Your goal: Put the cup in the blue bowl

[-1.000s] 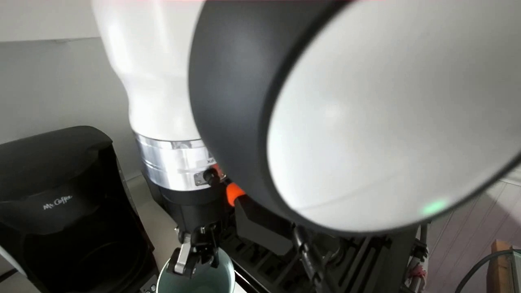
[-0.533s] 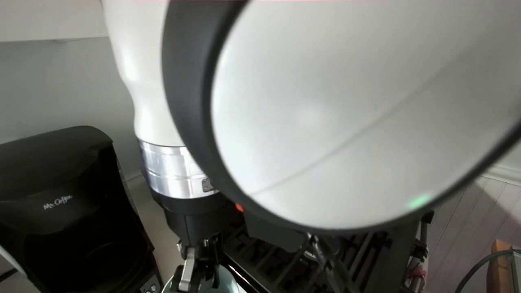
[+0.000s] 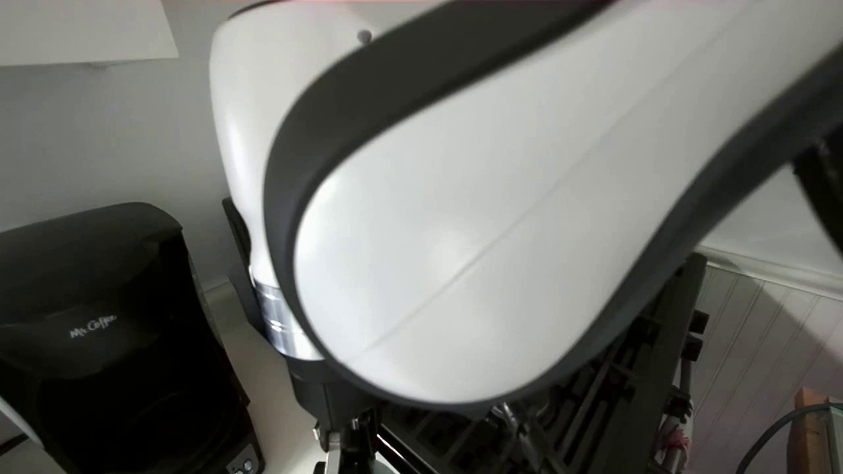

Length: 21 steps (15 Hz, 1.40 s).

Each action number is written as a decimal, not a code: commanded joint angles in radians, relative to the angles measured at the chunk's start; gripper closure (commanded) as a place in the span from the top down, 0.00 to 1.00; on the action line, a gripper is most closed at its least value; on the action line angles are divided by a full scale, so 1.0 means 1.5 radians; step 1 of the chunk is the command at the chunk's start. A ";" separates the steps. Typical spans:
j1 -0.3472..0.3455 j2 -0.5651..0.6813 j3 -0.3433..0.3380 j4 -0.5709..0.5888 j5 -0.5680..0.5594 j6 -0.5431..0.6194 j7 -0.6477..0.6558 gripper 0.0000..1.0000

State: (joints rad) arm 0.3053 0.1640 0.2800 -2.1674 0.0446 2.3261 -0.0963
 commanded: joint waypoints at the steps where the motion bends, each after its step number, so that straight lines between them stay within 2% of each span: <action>1: -0.010 0.041 0.000 0.035 0.000 -0.020 -0.010 0.01; 12: 0.008 0.125 0.004 0.132 -0.027 -0.092 -0.002 0.01; 13: 0.009 0.131 0.003 0.139 -0.029 -0.097 0.000 0.30; 14: 0.010 0.136 0.003 0.145 -0.028 -0.101 0.000 0.31; 18: 0.012 0.144 0.003 0.161 -0.028 -0.116 0.002 0.58; 21: 0.013 0.116 0.006 0.146 -0.027 -0.108 0.002 0.78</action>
State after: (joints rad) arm 0.3164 0.3629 0.2858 -1.9559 0.0236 2.1844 -0.0991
